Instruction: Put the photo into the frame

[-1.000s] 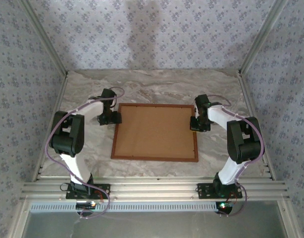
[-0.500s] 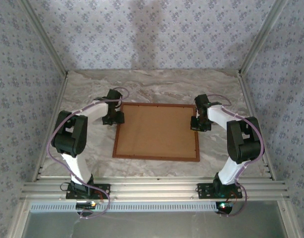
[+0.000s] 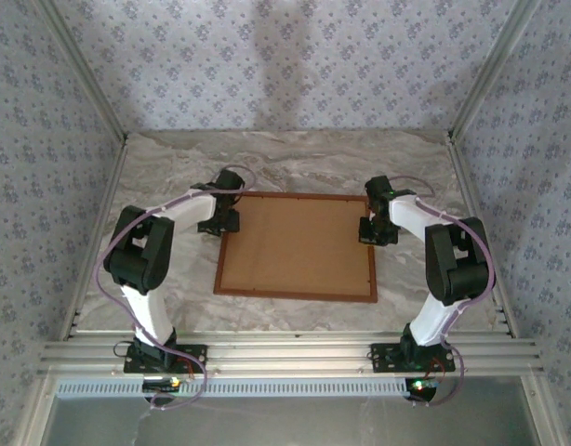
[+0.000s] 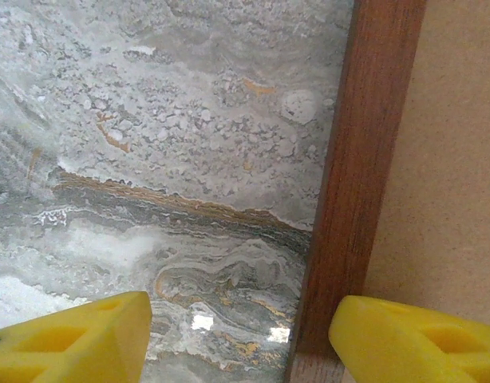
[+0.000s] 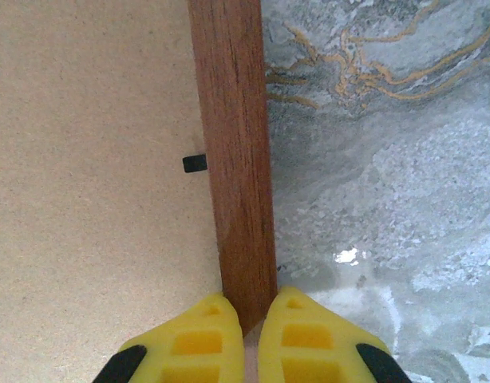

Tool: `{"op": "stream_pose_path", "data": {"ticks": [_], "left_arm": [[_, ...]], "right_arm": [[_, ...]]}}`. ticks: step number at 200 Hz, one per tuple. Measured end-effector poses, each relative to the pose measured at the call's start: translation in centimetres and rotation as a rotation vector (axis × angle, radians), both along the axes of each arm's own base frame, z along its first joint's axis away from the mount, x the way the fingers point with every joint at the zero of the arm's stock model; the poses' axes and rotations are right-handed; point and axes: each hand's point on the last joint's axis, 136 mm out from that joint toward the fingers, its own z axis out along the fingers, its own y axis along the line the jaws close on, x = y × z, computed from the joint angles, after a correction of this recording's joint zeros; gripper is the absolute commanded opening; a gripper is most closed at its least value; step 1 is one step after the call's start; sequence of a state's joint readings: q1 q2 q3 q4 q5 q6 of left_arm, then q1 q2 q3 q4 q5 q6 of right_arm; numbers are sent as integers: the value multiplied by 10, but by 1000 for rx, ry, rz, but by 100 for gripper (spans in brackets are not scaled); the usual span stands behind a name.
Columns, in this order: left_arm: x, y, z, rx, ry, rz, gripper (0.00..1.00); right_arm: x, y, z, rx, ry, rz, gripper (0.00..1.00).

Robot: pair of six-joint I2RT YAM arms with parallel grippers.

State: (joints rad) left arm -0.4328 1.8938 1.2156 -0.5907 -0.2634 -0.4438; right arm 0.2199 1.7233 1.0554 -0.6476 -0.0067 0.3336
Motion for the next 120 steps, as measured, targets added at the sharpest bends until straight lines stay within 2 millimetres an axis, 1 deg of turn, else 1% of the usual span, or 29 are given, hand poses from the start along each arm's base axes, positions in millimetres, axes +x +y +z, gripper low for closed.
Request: {"op": "stream_pose_path", "data": {"ticks": [44,52,61,120], "left_arm": [[-1,-3,3,38,-21,1,70],[-1,-11,2,14,-17,-8,71],[-1,-16,0,30,-21,-18,71],[0,-17,3,70,-14,-25,74]], "right_arm": [[0,0,0,-8,1,0,5],[0,0,0,-8,1,-1,5],[0,0,0,-9,2,-1,5],[0,-2,0,-22,3,-10,5]]}}
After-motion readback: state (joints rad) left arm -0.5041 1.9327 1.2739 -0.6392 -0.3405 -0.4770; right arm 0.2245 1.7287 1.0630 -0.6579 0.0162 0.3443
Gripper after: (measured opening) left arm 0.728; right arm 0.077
